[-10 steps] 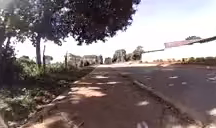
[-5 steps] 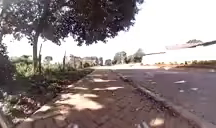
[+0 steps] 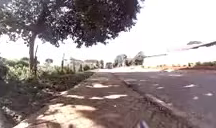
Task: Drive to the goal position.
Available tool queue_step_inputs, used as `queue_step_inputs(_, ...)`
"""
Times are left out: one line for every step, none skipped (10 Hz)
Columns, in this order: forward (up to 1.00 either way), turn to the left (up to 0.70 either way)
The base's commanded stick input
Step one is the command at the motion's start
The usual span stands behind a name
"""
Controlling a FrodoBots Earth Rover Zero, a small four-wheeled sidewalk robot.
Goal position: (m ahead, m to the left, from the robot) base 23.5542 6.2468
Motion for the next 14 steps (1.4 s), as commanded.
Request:
queue_step_inputs(1.00, 0.00)
queue_step_inputs(1.00, 0.00)
queue_step_inputs(1.00, 0.23)
queue_step_inputs(1.00, 0.28)
queue_step_inputs(1.00, 0.07)
queue_step_inputs(1.00, 0.00)
queue_step_inputs(1.00, 0.00)
queue_step_inputs(1.00, 0.00)
queue_step_inputs(1.00, 0.00)
queue_step_inputs(1.00, 0.00)
queue_step_inputs(1.00, 0.00)
queue_step_inputs(1.00, 0.00)
queue_step_inputs(1.00, 0.00)
queue_step_inputs(1.00, 0.00)
